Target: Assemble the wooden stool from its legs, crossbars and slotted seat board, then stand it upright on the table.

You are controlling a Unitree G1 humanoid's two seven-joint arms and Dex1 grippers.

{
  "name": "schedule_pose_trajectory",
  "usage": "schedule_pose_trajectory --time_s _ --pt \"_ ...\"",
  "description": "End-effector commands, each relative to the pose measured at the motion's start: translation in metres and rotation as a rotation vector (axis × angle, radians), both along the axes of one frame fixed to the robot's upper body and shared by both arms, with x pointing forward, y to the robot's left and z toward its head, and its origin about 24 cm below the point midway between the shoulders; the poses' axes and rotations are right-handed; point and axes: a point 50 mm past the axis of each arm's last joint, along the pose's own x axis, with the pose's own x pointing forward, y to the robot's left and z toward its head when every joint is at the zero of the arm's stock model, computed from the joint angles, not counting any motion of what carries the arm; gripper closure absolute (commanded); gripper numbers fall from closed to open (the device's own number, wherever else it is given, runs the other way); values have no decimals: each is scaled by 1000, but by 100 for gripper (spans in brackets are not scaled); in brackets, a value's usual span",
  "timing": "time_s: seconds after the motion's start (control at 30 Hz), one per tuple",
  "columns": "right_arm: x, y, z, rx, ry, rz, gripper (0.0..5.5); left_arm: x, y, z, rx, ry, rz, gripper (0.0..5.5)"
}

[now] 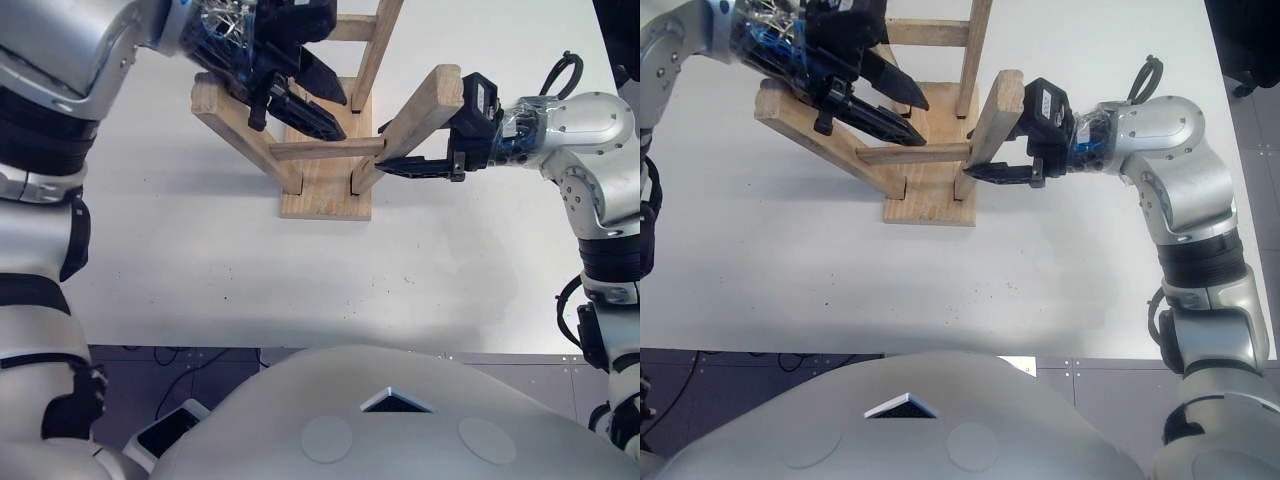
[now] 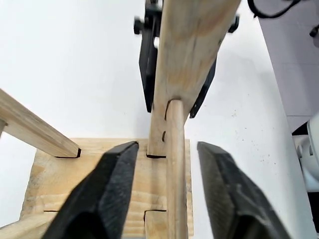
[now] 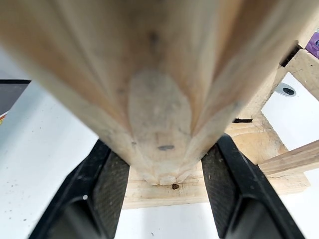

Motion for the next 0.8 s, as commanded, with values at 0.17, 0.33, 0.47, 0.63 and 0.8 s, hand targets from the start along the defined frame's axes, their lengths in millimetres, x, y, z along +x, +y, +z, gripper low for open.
schedule_pose_trajectory --time_s 0.17,0.33,0.47,0.63,0.8 --pt "0 2 -9 -28 20 -68 348 1 -10 -34 217 88 -43 472" --pt "-7 13 -3 13 13 -95 348 7 -19 -53 335 116 -63 482" --pt "-15 29 3 50 -1 -125 348 6 -27 -74 410 151 -112 487" --pt "-17 42 1 48 46 -207 348 -10 -39 -101 440 195 -175 491" --pt "-19 62 -14 -77 148 -170 348 -30 -48 -122 410 242 -173 495"
